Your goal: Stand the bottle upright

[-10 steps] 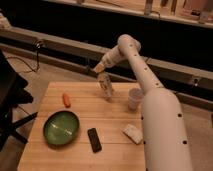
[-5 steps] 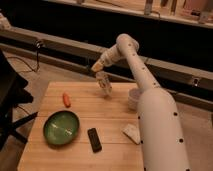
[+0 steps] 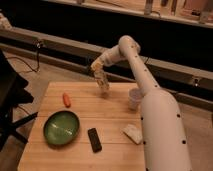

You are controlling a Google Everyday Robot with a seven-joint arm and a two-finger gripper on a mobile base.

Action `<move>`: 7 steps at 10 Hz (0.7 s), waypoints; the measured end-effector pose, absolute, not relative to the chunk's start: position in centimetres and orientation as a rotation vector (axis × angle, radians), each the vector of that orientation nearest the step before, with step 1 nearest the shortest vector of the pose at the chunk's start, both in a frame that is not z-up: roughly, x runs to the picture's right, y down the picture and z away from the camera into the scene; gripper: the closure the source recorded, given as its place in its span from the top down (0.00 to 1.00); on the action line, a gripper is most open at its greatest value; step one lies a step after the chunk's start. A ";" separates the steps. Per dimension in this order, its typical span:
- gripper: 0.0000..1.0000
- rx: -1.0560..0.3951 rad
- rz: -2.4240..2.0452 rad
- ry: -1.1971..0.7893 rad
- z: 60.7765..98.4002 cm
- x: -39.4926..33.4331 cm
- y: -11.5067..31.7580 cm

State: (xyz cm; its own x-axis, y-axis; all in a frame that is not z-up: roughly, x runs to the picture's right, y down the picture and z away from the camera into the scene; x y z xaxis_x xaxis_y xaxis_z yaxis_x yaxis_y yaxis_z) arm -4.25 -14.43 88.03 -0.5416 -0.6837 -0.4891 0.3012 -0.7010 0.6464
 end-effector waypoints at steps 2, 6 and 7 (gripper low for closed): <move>0.10 1.063 -2.235 -0.657 88.1 -4.6 -14.6; 0.25 1.115 -2.237 -0.611 88.8 -4.2 -13.8; 0.36 1.120 -2.231 -0.600 89.0 -4.0 -13.6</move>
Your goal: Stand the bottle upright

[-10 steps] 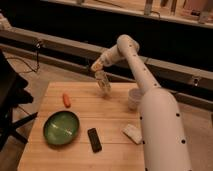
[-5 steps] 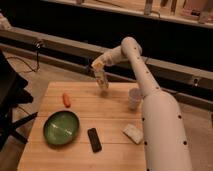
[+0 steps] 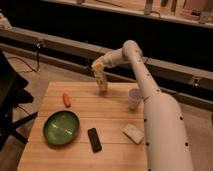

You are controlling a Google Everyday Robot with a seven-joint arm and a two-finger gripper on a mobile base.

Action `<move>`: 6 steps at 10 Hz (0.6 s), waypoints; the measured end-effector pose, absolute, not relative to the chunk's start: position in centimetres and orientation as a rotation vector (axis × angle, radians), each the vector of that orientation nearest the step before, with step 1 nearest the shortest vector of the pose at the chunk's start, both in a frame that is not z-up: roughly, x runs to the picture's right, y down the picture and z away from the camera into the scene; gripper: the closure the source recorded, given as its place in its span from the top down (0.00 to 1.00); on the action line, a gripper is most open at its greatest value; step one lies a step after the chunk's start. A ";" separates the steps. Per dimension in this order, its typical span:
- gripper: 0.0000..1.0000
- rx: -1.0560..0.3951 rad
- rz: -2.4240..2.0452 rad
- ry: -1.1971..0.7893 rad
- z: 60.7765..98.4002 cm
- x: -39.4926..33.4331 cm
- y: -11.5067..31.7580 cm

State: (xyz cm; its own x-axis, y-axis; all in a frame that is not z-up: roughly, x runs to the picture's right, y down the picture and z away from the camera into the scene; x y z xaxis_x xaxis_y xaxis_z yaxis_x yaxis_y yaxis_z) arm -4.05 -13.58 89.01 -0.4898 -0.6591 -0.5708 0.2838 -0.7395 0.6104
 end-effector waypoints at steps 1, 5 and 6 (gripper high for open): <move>0.45 1.125 -2.224 -0.592 89.1 -3.8 -13.4; 0.64 1.138 -2.200 -0.581 89.4 -3.7 -13.2; 0.54 1.111 -2.218 -0.597 89.5 -4.0 -13.2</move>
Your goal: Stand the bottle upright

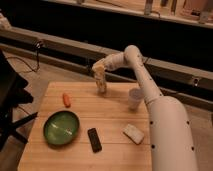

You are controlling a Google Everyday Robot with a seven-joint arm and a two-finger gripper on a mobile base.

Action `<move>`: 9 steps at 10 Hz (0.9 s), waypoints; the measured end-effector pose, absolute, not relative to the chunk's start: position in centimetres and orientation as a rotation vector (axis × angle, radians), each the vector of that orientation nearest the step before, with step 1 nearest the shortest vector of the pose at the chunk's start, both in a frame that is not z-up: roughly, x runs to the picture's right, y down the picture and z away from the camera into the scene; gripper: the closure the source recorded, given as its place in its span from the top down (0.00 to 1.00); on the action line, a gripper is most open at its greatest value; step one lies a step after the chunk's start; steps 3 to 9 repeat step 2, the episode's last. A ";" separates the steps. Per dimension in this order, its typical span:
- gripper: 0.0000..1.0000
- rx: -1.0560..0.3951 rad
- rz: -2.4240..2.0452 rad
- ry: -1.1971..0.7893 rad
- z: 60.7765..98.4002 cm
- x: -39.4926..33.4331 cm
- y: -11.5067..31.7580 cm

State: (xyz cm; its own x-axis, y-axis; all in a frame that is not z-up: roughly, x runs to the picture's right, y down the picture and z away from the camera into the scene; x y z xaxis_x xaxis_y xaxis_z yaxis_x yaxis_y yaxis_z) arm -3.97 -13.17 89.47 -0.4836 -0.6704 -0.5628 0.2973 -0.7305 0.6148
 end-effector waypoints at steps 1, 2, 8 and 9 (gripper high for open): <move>0.41 1.107 -2.221 -0.605 89.5 -4.5 -13.1; 0.29 1.117 -2.212 -0.601 89.7 -4.0 -13.0; 0.29 1.117 -2.212 -0.601 89.7 -4.0 -13.0; 0.29 1.117 -2.212 -0.601 89.7 -4.0 -13.0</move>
